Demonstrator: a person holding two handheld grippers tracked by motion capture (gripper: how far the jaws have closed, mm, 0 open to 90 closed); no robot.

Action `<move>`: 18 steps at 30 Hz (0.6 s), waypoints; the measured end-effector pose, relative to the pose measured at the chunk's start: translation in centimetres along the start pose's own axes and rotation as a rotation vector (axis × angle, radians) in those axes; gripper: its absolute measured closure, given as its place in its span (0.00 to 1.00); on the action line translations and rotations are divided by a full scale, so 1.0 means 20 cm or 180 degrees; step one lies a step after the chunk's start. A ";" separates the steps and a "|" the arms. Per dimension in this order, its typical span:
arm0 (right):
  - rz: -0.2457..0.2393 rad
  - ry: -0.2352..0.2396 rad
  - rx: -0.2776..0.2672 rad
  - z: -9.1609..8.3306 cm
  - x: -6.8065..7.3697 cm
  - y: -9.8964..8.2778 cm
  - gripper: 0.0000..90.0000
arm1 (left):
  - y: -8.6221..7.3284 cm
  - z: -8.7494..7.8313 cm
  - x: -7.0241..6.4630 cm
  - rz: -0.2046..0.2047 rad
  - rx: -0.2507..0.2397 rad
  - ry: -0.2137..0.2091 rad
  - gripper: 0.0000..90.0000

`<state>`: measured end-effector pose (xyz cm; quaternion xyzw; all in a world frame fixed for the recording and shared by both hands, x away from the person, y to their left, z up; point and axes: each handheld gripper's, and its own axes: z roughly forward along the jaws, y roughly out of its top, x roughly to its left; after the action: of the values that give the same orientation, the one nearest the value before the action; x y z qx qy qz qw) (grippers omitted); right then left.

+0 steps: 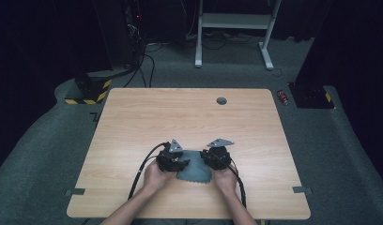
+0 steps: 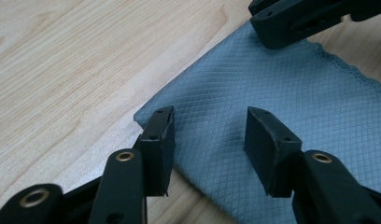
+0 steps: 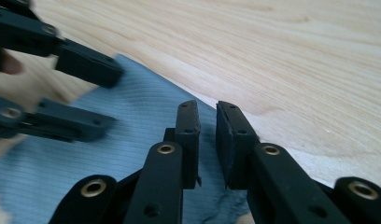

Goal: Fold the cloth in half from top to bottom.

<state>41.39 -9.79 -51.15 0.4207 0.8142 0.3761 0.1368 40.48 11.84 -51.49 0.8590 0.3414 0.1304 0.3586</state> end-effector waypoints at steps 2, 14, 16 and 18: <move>0.0002 -0.0077 0.0108 0.02 -0.03 -0.02 0.88 | -0.01 -0.01 0.01 0.0013 0.0032 0.0038 0.59; -0.0041 -0.0121 -0.0006 0.00 -0.02 0.04 0.84 | 0.08 -0.02 0.09 -0.0255 -0.0136 0.0079 0.59; -0.0035 -0.0101 -0.0015 0.03 0.00 0.06 0.83 | 0.11 0.02 0.10 -0.0309 -0.0111 0.0132 0.59; -0.0072 -0.0119 0.0010 0.07 0.02 0.08 0.83 | 0.12 0.06 0.11 -0.0335 -0.0035 0.0208 0.59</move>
<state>42.76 -8.30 -50.90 0.4186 0.8168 0.3653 0.1556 43.89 11.34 -50.69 0.8331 0.3969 0.1412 0.3583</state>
